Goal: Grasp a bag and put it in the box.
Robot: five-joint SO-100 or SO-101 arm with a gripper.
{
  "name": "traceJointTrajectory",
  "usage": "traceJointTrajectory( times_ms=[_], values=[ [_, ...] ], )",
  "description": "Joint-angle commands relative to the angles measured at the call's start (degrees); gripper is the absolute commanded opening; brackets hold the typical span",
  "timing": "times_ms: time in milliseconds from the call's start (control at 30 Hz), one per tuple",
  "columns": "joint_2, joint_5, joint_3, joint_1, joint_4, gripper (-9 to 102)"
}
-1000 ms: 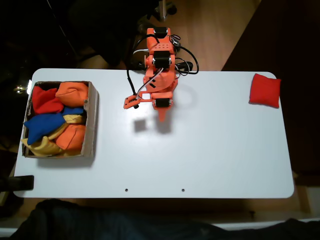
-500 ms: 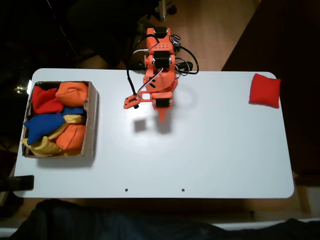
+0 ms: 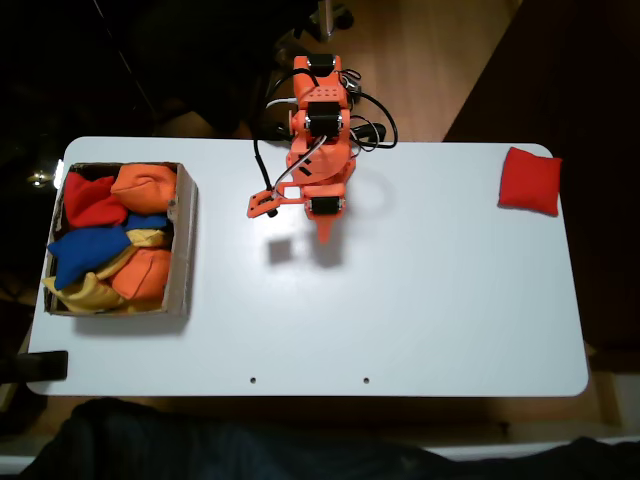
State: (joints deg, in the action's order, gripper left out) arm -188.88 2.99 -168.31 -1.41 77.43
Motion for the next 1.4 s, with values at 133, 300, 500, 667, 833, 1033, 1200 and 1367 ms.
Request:
traceJointTrajectory(
  times_ms=[133, 300, 500, 667, 833, 1033, 1200, 1367],
  values=[
    [0.00, -0.09, 0.44, -0.09, 0.09, 0],
    [0.00, 0.26, 0.35, -2.55, -0.53, 0],
    [0.00, 2.46, 0.35, -4.92, -0.62, 0],
    [0.00, 2.37, 0.35, -4.92, -0.53, 0],
    [0.00, 1.93, 0.44, -4.22, 0.00, 0],
    [1.41, 2.81, 0.70, -4.66, -1.23, 0],
    [3.96, 2.46, 2.46, -4.75, -2.64, 0],
    [6.24, 1.85, 6.06, -5.01, -3.78, 0]
  ],
)
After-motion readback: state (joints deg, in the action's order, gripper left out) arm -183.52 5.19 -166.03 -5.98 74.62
